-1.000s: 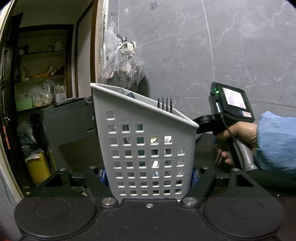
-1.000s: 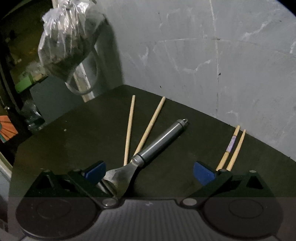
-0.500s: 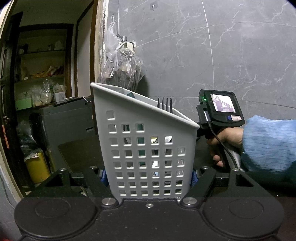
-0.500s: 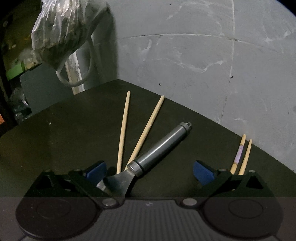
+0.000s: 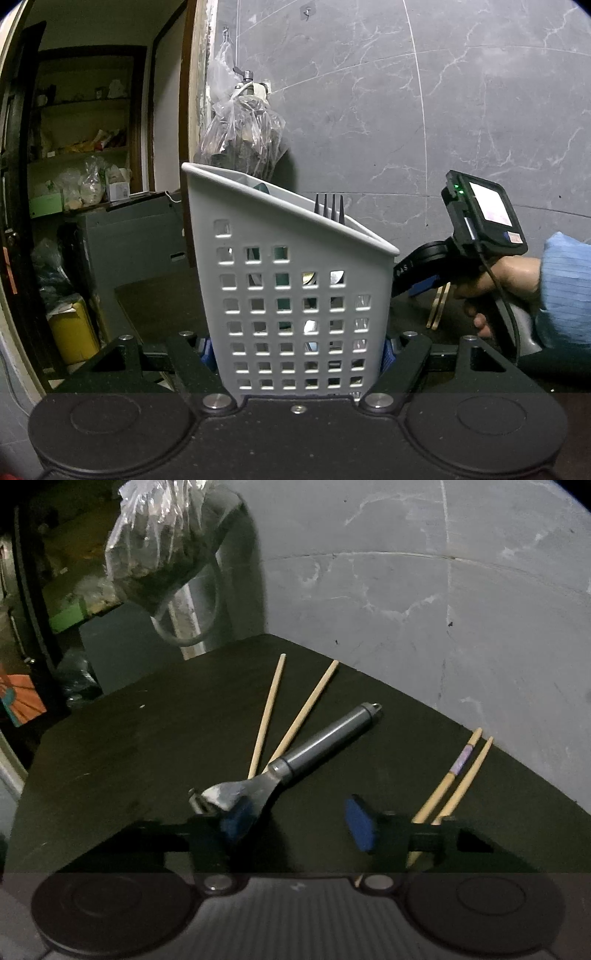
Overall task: Organize utensils
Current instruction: 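Close the right tool on the metal turner's head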
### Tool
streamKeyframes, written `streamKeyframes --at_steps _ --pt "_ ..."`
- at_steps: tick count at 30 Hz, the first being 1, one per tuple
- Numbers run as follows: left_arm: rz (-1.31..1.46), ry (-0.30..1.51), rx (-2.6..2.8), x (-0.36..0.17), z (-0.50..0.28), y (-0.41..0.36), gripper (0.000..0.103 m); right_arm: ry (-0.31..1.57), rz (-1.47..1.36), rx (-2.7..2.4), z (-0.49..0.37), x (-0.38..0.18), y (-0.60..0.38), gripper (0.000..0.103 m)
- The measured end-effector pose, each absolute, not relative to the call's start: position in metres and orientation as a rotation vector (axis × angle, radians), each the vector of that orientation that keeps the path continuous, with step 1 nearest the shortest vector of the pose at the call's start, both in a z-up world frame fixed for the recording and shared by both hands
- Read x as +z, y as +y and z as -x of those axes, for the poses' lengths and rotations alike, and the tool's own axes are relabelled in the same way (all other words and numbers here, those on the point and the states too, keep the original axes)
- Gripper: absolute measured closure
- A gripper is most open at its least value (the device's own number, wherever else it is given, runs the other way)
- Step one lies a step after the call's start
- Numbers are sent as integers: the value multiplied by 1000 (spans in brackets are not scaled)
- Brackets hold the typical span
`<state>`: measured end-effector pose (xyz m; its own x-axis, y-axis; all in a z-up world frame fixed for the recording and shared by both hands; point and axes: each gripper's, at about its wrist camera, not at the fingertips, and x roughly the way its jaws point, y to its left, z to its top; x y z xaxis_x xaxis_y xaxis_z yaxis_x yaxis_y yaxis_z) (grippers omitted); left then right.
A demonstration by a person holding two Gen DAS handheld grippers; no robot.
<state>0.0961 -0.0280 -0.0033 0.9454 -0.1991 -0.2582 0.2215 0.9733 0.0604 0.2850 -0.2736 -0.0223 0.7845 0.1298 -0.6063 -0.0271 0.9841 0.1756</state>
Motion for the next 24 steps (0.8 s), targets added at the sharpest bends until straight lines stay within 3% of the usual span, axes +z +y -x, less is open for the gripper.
streamKeyframes --at_steps 1,6,17,20,22,24 --pt "-89 254 -215 -3 -96 -28 27 663 -161 92 -284 -22 -274 66" --pt "-89 253 -215 -3 -96 -28 27 652 -167 119 -283 -24 -276 78" --pt "-91 259 -215 -3 -99 -28 27 656 -201 169 -264 -24 -280 79" --pt "-91 259 -215 -3 -99 -28 27 656 -206 168 -266 -22 -280 74" --pt "-92 259 -215 -3 -99 -27 27 652 -225 164 -270 -23 -279 55" --pt "-93 260 -215 -3 -99 -28 27 643 -233 148 -274 -23 -278 48"
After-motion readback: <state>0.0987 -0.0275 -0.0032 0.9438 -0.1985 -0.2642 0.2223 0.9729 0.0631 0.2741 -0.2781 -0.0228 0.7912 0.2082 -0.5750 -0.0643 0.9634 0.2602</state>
